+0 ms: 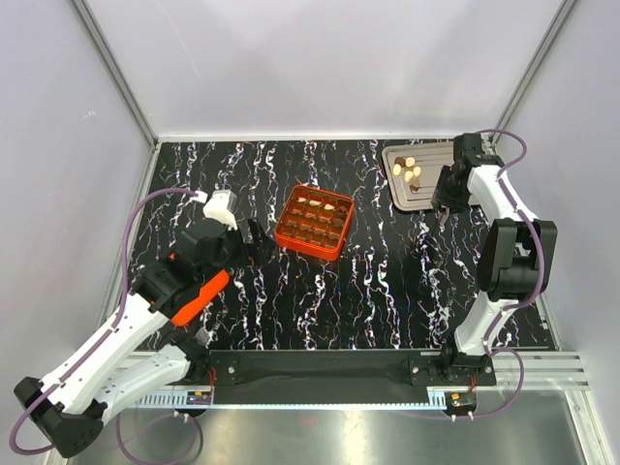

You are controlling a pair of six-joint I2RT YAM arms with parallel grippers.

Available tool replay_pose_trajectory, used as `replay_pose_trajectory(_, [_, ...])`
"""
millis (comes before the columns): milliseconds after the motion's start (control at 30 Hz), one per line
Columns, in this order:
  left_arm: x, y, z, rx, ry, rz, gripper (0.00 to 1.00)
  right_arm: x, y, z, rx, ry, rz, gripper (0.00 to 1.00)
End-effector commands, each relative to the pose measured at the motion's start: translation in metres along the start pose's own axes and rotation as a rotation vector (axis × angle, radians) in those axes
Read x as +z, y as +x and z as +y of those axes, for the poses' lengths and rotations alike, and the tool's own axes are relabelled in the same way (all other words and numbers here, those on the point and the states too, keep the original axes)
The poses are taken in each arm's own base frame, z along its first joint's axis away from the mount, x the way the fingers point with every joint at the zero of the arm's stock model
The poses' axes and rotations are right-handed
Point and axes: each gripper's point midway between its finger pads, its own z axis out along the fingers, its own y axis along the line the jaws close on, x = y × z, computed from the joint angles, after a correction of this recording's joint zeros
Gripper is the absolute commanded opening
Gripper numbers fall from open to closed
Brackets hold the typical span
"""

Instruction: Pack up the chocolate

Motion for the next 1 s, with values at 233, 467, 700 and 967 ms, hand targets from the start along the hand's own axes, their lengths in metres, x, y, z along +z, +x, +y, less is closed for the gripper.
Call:
replay_pose_trajectory(233, [-0.006, -0.020, -0.008, -0.005, 0.027, -0.066, 0.99, -0.018, -0.014, 0.006, 0.019, -0.036, -0.034, 0.41])
replay_pose_trajectory(467, [-0.006, -0.020, -0.010, -0.007, 0.034, -0.069, 0.99, -0.031, -0.024, 0.008, 0.021, -0.044, -0.062, 0.40])
replay_pose_trajectory(700, [-0.007, -0.021, -0.008, 0.001, 0.028, -0.072, 0.99, -0.033, -0.033, 0.010, 0.025, -0.044, -0.072, 0.39])
replay_pose_trajectory(967, [-0.006, -0.021, -0.007, 0.001, 0.021, -0.074, 0.99, -0.055, -0.045, 0.027, 0.026, -0.114, -0.106, 0.38])
